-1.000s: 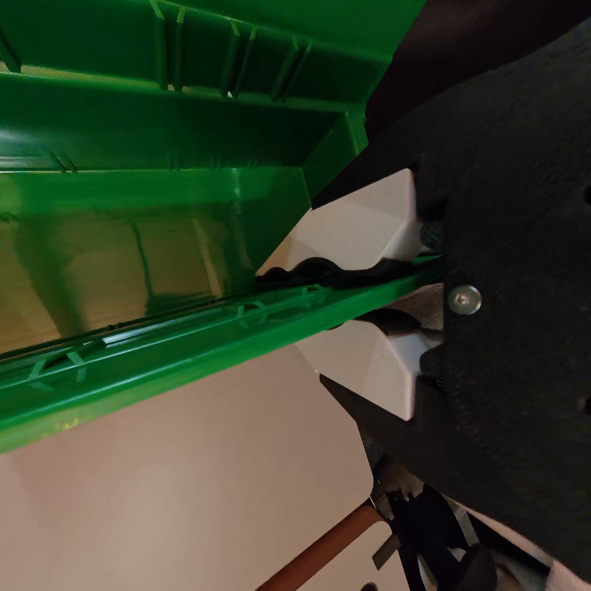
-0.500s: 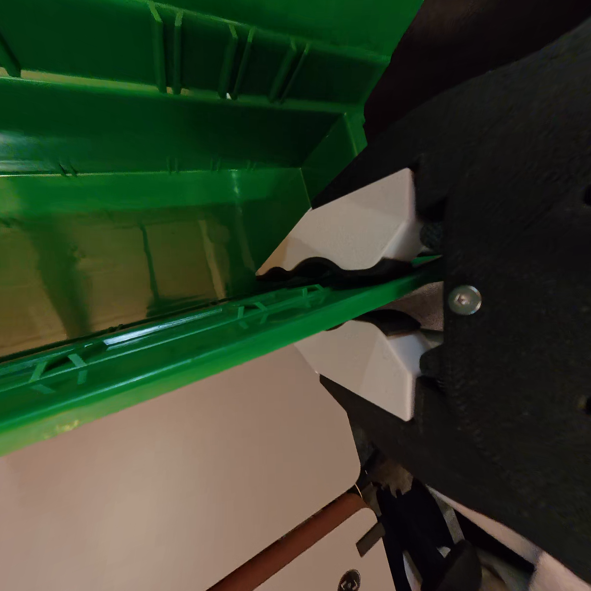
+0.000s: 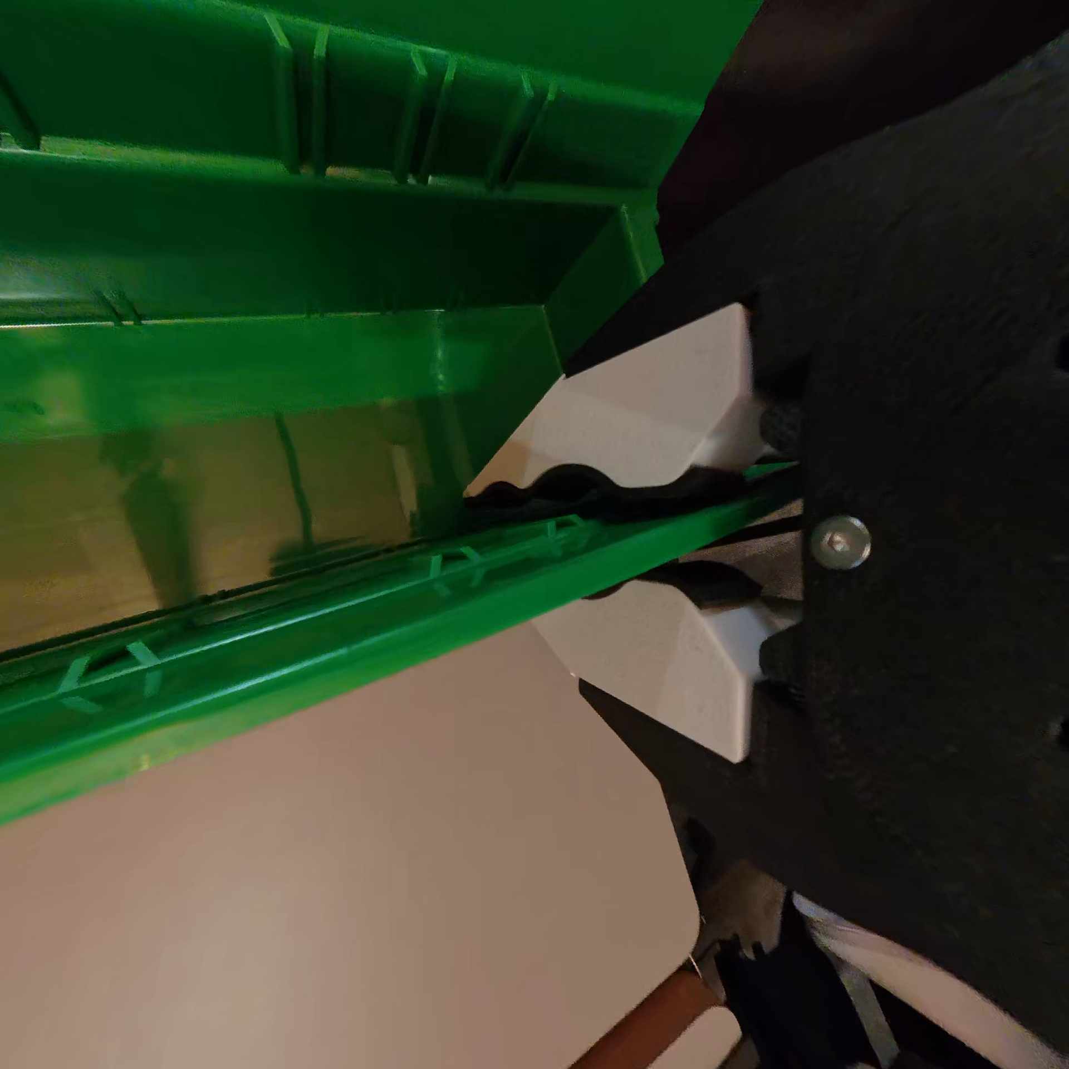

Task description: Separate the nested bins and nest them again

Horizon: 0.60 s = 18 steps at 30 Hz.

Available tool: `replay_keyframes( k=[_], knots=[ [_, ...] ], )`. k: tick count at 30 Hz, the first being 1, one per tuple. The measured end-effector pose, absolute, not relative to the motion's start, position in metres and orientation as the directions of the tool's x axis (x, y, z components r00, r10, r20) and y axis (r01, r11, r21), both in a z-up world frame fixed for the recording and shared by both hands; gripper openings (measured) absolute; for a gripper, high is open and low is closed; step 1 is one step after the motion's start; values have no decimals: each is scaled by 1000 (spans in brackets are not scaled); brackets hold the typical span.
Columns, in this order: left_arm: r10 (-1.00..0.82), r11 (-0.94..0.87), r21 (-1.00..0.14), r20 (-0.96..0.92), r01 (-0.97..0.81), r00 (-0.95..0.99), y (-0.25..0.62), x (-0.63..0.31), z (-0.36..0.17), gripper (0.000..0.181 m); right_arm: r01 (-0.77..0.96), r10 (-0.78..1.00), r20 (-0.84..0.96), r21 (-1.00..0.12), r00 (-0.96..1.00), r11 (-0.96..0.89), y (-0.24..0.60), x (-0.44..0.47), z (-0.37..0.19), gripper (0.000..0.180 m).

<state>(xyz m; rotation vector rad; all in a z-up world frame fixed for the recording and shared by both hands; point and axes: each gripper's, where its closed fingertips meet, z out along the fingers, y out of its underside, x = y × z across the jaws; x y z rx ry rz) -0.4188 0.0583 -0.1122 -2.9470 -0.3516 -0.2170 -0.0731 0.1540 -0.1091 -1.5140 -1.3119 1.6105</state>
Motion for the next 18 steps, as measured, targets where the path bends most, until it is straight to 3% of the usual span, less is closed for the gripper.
replay_keyframes(
  k=[13, 18],
  knots=[
    [200, -954, -195, 152, 228, 968, 71, -421, -128, 19, 236, 882, -424, -896, -205, -376, 152, -75, -115, 58],
    [252, -892, -393, -22, 223, 968, 96, -445, -109, 58, 241, 876, -436, -891, -206, -386, 152, -76, -117, 58]
  ],
)
